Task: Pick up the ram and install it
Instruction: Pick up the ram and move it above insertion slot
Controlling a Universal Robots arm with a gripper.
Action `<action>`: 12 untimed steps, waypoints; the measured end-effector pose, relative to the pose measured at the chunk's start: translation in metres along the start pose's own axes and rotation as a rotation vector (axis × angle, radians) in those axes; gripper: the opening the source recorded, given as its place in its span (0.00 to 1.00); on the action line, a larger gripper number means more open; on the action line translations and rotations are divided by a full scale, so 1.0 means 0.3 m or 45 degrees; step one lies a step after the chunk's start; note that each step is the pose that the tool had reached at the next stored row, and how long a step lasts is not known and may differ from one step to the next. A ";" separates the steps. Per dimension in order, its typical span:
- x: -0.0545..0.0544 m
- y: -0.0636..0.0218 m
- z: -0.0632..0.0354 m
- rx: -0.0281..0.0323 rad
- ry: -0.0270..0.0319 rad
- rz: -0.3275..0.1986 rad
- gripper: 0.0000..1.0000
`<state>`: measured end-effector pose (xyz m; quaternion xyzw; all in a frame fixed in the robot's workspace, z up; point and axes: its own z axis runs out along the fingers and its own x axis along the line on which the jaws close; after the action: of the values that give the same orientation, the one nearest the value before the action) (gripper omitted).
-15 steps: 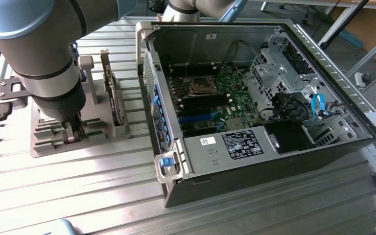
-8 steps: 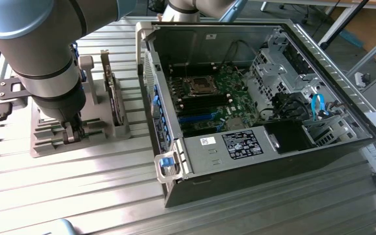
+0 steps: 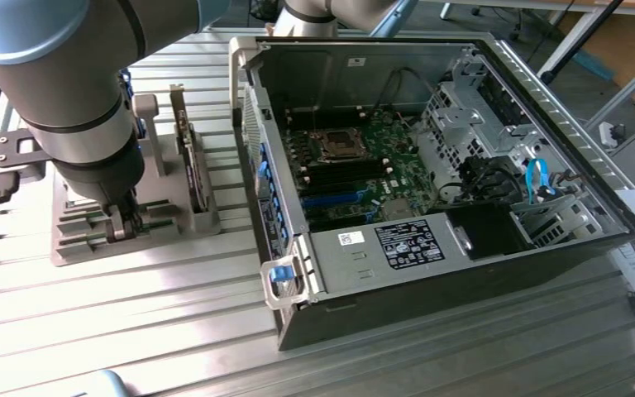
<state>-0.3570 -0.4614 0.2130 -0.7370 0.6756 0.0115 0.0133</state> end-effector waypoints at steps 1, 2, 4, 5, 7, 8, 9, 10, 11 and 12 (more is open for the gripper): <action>0.001 0.000 -0.001 0.0002 -0.0041 0.000 0.12; 0.001 0.000 -0.001 0.0005 -0.0076 0.000 0.12; 0.001 0.000 -0.002 0.0011 -0.0110 0.000 0.12; 0.001 0.000 -0.004 0.0008 -0.0110 0.000 0.12; 0.000 0.000 -0.010 0.0008 -0.0111 0.000 0.12; 0.000 0.000 -0.016 0.0009 -0.0112 0.000 0.12; 0.000 0.000 -0.020 0.0009 -0.0112 0.000 0.12; 0.000 0.000 -0.026 0.0010 -0.0113 0.000 0.12; 0.000 0.000 -0.031 0.0009 -0.0112 0.000 0.12; -0.001 0.000 -0.037 0.0009 -0.0112 0.000 0.12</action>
<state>-0.3570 -0.4617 0.2241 -0.7370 0.6756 0.0145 0.0165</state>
